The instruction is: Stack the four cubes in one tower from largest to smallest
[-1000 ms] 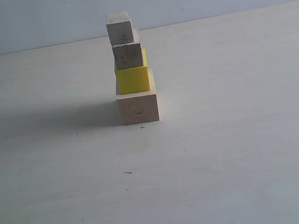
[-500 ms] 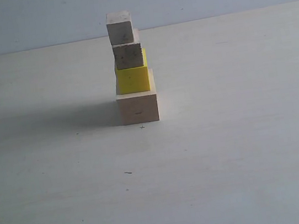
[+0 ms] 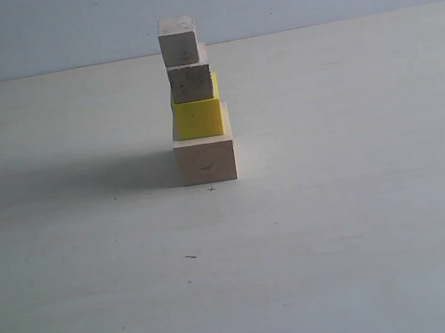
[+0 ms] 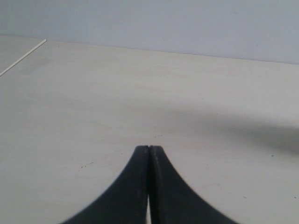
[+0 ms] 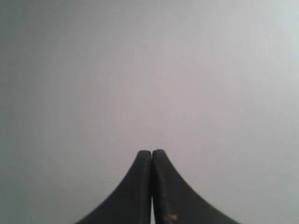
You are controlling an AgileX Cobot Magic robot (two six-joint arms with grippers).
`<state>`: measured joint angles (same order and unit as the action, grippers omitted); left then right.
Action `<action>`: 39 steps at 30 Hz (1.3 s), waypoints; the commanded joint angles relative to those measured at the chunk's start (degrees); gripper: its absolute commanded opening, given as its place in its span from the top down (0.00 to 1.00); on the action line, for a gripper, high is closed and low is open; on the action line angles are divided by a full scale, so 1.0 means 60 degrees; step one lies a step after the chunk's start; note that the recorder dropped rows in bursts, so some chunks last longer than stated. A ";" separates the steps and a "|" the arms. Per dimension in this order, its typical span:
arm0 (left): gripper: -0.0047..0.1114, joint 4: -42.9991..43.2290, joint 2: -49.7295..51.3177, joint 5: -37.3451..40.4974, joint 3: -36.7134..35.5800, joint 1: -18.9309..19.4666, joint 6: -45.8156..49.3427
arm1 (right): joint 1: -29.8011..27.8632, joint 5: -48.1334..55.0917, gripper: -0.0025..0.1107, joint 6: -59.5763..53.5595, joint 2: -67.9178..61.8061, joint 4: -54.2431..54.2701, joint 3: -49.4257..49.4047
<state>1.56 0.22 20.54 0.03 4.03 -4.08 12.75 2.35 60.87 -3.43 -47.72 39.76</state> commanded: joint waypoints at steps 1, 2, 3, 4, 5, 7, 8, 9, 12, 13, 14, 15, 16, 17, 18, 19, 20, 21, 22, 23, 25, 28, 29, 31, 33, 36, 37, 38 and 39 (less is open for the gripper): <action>0.96 0.0069 -0.0037 -0.0037 -0.0006 -0.0004 -0.0041 | -0.0241 0.2814 0.98 -0.5270 0.0009 0.4598 -0.0439; 0.96 0.0069 -0.0037 -0.0037 -0.0006 -0.0004 -0.0041 | -0.0465 0.2922 0.98 -0.5523 0.0009 0.4651 -0.0523; 0.96 0.0069 -0.0037 -0.0037 -0.0006 -0.0004 -0.0041 | -0.0742 0.2971 0.98 -0.5674 0.0009 0.4651 -0.0635; 0.96 0.0069 -0.0037 -0.0037 -0.0006 -0.0004 -0.0041 | -0.1049 0.2971 0.98 -0.5674 0.0009 0.4635 -0.0732; 0.96 0.0069 -0.0037 -0.0037 -0.0006 -0.0004 -0.0041 | -0.1338 0.3006 0.98 -0.5645 0.0009 0.4635 -0.0789; 0.96 0.0069 -0.0037 -0.0037 -0.0006 -0.0004 -0.0041 | -0.1716 0.3194 0.98 -0.5630 0.0009 0.4798 -0.0951; 0.96 0.0069 -0.0037 -0.0037 -0.0006 -0.0004 -0.0041 | -0.1848 0.3333 0.98 -0.5630 0.0009 0.4973 -0.1007; 0.96 0.0069 -0.0037 -0.0037 -0.0006 -0.0004 -0.0041 | -0.1902 0.3464 0.98 -0.5630 0.0009 0.5164 -0.1053; 0.96 0.0069 -0.0037 -0.0037 -0.0006 -0.0004 -0.0041 | -0.1920 0.3676 0.98 -0.5630 0.0009 0.5837 -0.1230; 0.96 0.0069 -0.0037 -0.0037 -0.0006 -0.0004 -0.0041 | -0.1920 0.3676 0.98 -0.5649 0.0009 0.5950 -0.1302; 0.96 0.0069 -0.0037 -0.0037 -0.0006 -0.0004 -0.0041 | -0.1900 0.3676 0.98 -0.5649 0.0009 0.5951 -0.1349; 0.96 0.0069 -0.0037 -0.0037 -0.0006 -0.0004 -0.0041 | -0.1900 0.3676 0.98 -0.5649 0.0009 0.5951 -0.1448; 0.96 0.0069 -0.0037 -0.0037 -0.0006 -0.0004 -0.0041 | -0.1900 0.3700 0.98 -0.5649 0.0009 0.5951 -0.1518; 0.96 0.0069 -0.0037 -0.0037 -0.0006 -0.0004 -0.0041 | -0.1900 0.3786 0.98 -0.5649 0.0009 0.6045 -0.1596; 0.96 0.0069 -0.0037 -0.0037 -0.0006 -0.0004 -0.0041 | -0.1900 0.3839 0.98 -0.5628 0.0009 0.6248 -0.1654; 0.96 0.0069 -0.0037 -0.0037 -0.0006 -0.0004 -0.0041 | -0.1900 0.3849 0.98 -0.5631 0.0009 0.6502 -0.1734; 0.96 0.0069 -0.0037 -0.0037 -0.0006 -0.0004 -0.0041 | -0.1900 0.3849 0.98 -0.5631 0.0009 0.6814 -0.1809; 0.96 0.0069 -0.0037 -0.0037 -0.0006 -0.0004 -0.0041 | -0.1900 0.3849 0.98 -0.5631 0.0009 0.7055 -0.1894; 0.96 0.0069 -0.0037 -0.0037 -0.0006 -0.0004 -0.0041 | -0.1900 0.3849 0.98 -0.5631 0.0009 0.7393 -0.2015; 0.96 0.0069 -0.0037 -0.0037 -0.0006 -0.0004 -0.0041 | -0.1900 0.3812 0.98 -0.5631 0.0009 0.7563 -0.2122; 0.96 0.0069 -0.0037 -0.0037 -0.0006 -0.0004 -0.0041 | -0.1900 0.3720 0.98 -0.5631 0.0009 0.7873 -0.2432; 0.96 0.0069 -0.0037 -0.0037 -0.0006 -0.0004 -0.0041 | -0.1900 0.3699 0.98 -0.5631 0.0053 0.8036 -0.2967; 0.96 0.0069 -0.0037 -0.0037 -0.0006 -0.0004 -0.0041 | -0.1900 0.3679 0.98 -0.5631 0.0108 0.8036 -0.3137; 0.96 0.0069 -0.0037 -0.0037 -0.0006 -0.0004 -0.0041 | -0.1900 0.3641 0.98 -0.5651 0.0308 0.7954 -0.3447; 0.96 0.0069 -0.0037 -0.0037 -0.0006 -0.0004 -0.0041 | -0.1900 0.3496 0.98 -0.5671 0.0448 0.7547 -0.3713; 0.96 0.0069 -0.0037 -0.0037 -0.0006 -0.0004 -0.0041 | -0.1900 0.3034 0.98 -0.6400 0.0572 0.7403 -0.4134; 0.96 0.0069 -0.0037 -0.0037 -0.0006 -0.0004 -0.0041 | -0.1900 0.2863 0.98 -0.6686 0.0572 0.7434 -0.4285; 0.96 0.0069 -0.0037 -0.0037 -0.0006 -0.0004 -0.0041 | -0.1900 0.2607 0.98 -0.7021 0.0572 0.7465 -0.4430; 0.96 0.0069 -0.0037 -0.0037 -0.0006 -0.0004 -0.0041 | -0.1900 0.2325 0.98 -0.7357 0.0572 0.7465 -0.4578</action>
<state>1.56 0.22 20.54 0.03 4.03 -4.08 1.60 20.64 22.22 -0.35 -2.26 14.38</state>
